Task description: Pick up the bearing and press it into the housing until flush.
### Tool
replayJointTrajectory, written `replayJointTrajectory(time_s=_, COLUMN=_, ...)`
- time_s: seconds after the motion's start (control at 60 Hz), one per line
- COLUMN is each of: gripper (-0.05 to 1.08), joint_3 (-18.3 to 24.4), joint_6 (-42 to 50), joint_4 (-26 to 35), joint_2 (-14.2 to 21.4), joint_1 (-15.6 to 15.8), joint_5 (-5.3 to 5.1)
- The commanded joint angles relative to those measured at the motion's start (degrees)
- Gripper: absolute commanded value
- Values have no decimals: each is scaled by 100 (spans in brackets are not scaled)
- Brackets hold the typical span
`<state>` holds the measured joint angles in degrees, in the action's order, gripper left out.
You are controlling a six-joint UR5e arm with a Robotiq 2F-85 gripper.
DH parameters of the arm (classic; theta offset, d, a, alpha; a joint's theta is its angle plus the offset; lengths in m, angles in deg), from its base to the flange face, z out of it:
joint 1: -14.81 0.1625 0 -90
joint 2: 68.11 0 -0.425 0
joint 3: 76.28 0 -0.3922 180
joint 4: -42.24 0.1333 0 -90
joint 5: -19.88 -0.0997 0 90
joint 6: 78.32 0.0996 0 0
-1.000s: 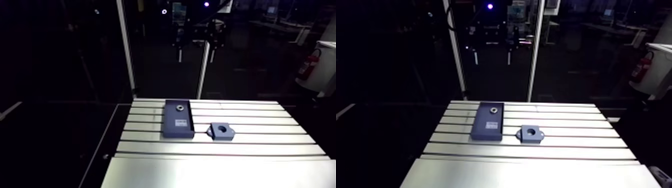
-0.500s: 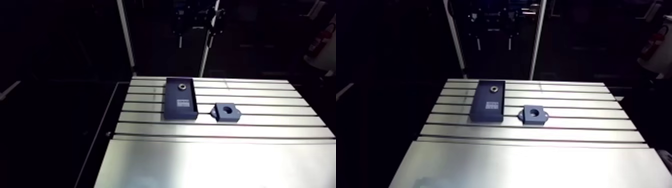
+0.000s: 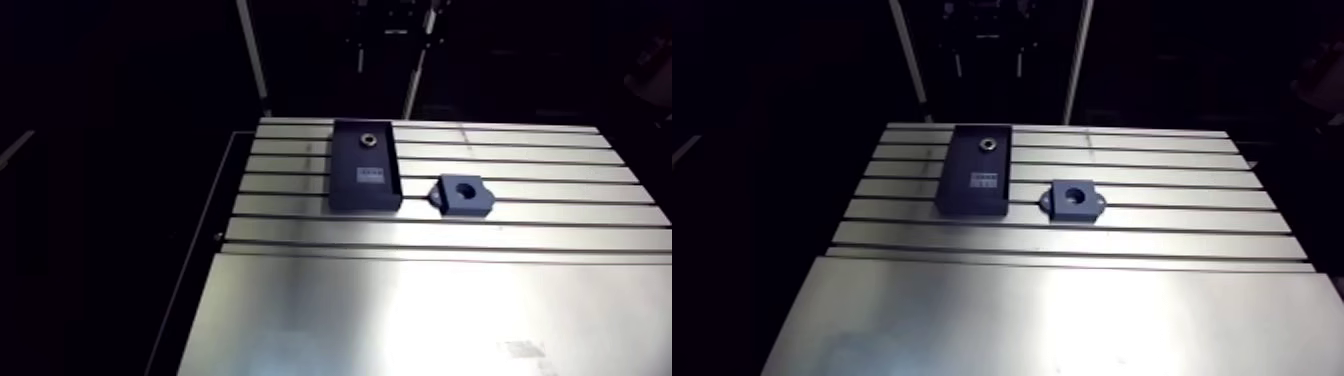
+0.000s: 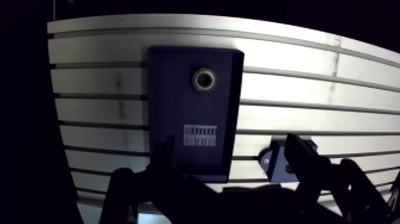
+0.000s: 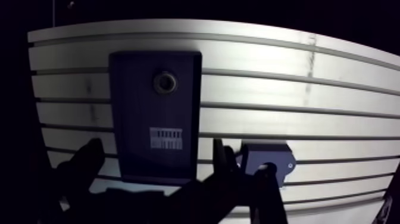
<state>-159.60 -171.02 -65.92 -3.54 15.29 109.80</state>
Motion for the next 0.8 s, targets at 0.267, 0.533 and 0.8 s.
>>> replayJointTrajectory(time_s=0.267, gripper=2, joint_3=40, joint_6=81, joint_4=-350, joint_2=-454, joint_1=23, joint_5=45)
replayJointTrajectory(time_s=0.533, gripper=8, joint_3=40, joint_6=173, joint_4=-400, joint_2=-589, joint_1=83, joint_5=46)
replayJointTrajectory(time_s=0.8, gripper=11, joint_3=50, joint_6=415, joint_4=-421, joint_2=-661, joint_1=134, joint_5=56)
